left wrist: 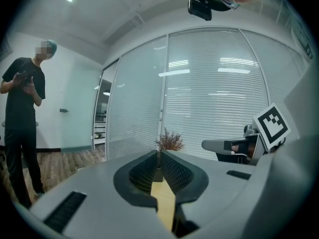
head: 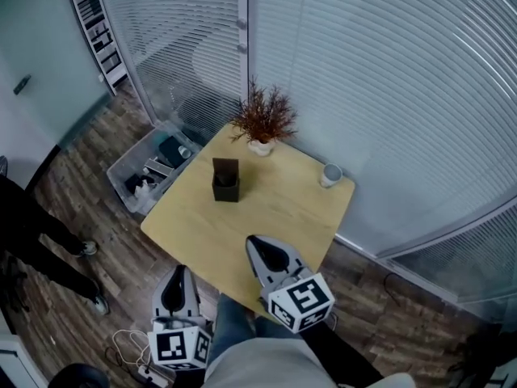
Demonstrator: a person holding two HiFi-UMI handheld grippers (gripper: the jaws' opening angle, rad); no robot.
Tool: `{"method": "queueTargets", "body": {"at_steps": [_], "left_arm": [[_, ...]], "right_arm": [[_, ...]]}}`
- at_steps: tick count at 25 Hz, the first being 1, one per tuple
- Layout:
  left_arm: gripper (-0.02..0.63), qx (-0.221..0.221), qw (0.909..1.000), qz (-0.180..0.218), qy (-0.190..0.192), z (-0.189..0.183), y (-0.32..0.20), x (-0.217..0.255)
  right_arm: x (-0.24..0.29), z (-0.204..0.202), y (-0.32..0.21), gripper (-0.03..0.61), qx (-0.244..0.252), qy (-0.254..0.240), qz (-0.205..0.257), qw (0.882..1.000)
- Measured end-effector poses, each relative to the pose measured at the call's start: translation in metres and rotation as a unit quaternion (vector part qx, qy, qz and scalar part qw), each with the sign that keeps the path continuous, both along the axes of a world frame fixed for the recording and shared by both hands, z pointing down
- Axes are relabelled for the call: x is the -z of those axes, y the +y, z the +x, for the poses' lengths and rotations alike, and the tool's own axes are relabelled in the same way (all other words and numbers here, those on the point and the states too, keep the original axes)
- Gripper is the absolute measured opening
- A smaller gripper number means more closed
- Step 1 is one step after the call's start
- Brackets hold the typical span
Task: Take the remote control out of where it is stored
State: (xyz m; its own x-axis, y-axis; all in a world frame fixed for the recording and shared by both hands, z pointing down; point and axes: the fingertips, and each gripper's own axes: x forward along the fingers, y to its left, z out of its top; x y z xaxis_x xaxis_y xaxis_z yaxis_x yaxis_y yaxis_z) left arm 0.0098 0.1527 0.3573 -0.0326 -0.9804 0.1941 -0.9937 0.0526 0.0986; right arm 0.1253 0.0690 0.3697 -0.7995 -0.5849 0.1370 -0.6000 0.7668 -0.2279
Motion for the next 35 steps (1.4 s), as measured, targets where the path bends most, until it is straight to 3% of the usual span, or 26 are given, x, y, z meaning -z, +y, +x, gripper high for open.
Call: {"method": "queueTargets", "body": {"at_steps": [7, 15, 24, 35], "left_arm": [[0.028, -0.056, 0.9984, -0.007, 0.003, -0.018, -0.039, 0.000], [0.028, -0.110, 0.9938, -0.017, 0.010, -0.042, -0.084, -0.007], [0.028, -0.134, 0.9906, -0.027, 0.013, -0.071, -0.127, -0.018], [0.028, -0.156, 0.9865, -0.043, 0.026, -0.069, -0.160, -0.029]], "right_arm": [[-0.004, -0.021, -0.027, 0.005, -0.038, -0.003, -0.011, 0.999], [-0.018, -0.048, -0.064, 0.005, -0.073, 0.031, -0.010, 0.997], [-0.030, -0.075, -0.107, 0.006, -0.081, 0.042, -0.006, 0.996], [-0.047, -0.076, -0.142, 0.006, -0.079, 0.081, -0.009, 0.994]]}}
